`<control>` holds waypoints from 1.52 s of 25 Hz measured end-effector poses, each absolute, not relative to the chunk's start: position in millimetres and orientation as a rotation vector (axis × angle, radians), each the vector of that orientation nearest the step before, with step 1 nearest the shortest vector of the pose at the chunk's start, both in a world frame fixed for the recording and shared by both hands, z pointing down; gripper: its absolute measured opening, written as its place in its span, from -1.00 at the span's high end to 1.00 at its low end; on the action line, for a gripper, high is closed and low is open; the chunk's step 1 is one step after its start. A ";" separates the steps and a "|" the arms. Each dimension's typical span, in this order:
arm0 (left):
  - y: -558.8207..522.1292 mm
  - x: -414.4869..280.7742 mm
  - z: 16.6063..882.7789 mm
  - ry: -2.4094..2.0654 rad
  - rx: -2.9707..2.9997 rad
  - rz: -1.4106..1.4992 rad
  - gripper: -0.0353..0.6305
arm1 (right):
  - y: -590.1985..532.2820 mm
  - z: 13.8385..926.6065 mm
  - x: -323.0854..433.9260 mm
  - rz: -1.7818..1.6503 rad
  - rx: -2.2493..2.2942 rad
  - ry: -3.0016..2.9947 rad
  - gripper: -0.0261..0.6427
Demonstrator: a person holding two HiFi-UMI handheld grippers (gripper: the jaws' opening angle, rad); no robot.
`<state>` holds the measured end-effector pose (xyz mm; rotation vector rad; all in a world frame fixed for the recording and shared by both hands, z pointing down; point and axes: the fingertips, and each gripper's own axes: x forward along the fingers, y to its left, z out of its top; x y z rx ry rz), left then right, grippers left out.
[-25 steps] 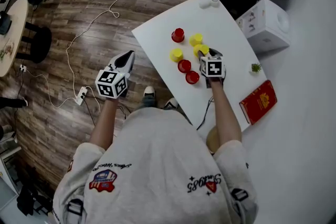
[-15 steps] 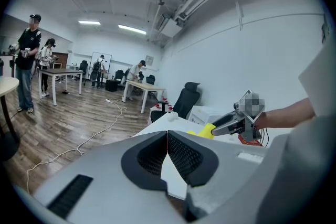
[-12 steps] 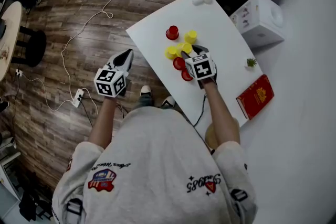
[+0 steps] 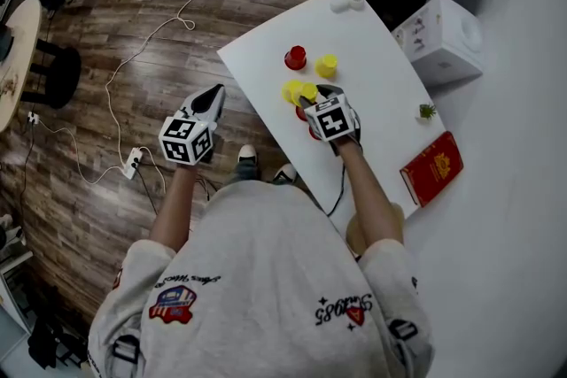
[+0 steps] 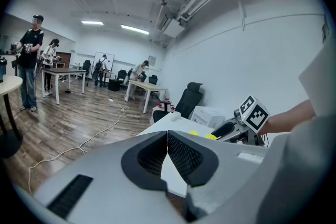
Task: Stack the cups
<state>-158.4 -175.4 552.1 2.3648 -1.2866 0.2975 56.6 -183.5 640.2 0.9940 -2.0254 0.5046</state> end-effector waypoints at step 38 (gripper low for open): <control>-174.3 -150.6 554.7 -1.248 2.374 0.309 0.88 | -168.8 646.3 56.3 0.522 1.006 -2.040 0.31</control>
